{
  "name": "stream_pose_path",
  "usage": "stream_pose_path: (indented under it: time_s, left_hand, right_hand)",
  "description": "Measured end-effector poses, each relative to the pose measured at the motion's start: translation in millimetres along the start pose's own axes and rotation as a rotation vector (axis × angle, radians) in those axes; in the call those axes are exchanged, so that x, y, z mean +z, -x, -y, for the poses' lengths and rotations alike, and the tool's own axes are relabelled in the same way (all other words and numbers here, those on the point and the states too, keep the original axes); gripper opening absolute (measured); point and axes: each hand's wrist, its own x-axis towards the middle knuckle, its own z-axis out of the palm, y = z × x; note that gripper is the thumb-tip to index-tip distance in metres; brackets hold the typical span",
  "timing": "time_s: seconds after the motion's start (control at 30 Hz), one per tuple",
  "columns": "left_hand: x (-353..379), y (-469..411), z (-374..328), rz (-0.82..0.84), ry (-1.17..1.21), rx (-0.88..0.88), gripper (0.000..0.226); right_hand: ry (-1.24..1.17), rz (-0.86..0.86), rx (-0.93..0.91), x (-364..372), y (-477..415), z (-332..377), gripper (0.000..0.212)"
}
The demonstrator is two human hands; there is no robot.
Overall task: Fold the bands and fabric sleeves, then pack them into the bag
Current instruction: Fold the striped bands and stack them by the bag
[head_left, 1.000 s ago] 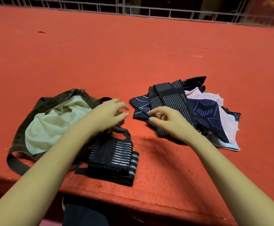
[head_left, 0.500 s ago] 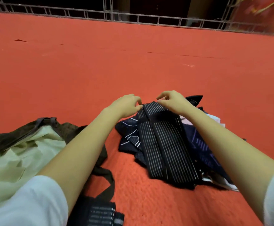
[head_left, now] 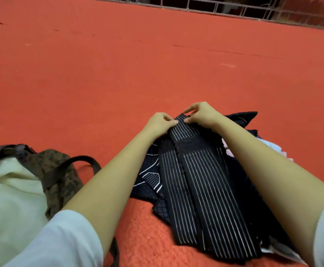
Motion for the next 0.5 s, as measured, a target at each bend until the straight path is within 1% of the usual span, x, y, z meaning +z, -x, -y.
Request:
stream_pose_path:
  time_s: [0.07, 0.17, 0.27, 0.3, 0.37, 0.43, 0.5]
  left_hand:
    - [0.1, -1.1, 5.2, -0.050, 0.202, -0.057, 0.011]
    - [4.5, -4.8, 7.9, -0.110, 0.441, -0.119, 0.015]
    - [11.1, -9.8, 8.2, -0.191, 0.544, -0.129, 0.019]
    - [11.9, -13.0, 9.2, -0.227, 0.571, -0.124, 0.021]
    - [11.5, -19.7, 9.6, -0.301, 0.609, -0.107, 0.026]
    - [9.9, -23.7, 8.1, -0.356, 0.648, -0.106, 0.031]
    - [8.2, -26.1, 5.4, -0.363, 0.794, -0.141, 0.032]
  right_hand:
    - [-0.079, -0.017, 0.005, 0.2, 0.1, -2.3, 0.022]
    - [-0.099, -0.045, 0.034, 1.9, -4.1, -0.1, 0.022]
    - [-0.204, -0.063, 0.089, 5.8, -16.1, 4.0, 0.024]
    - [-0.249, -0.070, 0.106, 7.8, -20.5, 4.5, 0.028]
    - [-0.381, -0.099, 0.145, 10.7, -27.5, 2.9, 0.037]
    - [-0.544, -0.123, 0.165, 11.3, -32.2, 0.8, 0.040]
    - [-0.652, -0.112, 0.166, 11.1, -34.1, -1.0, 0.036]
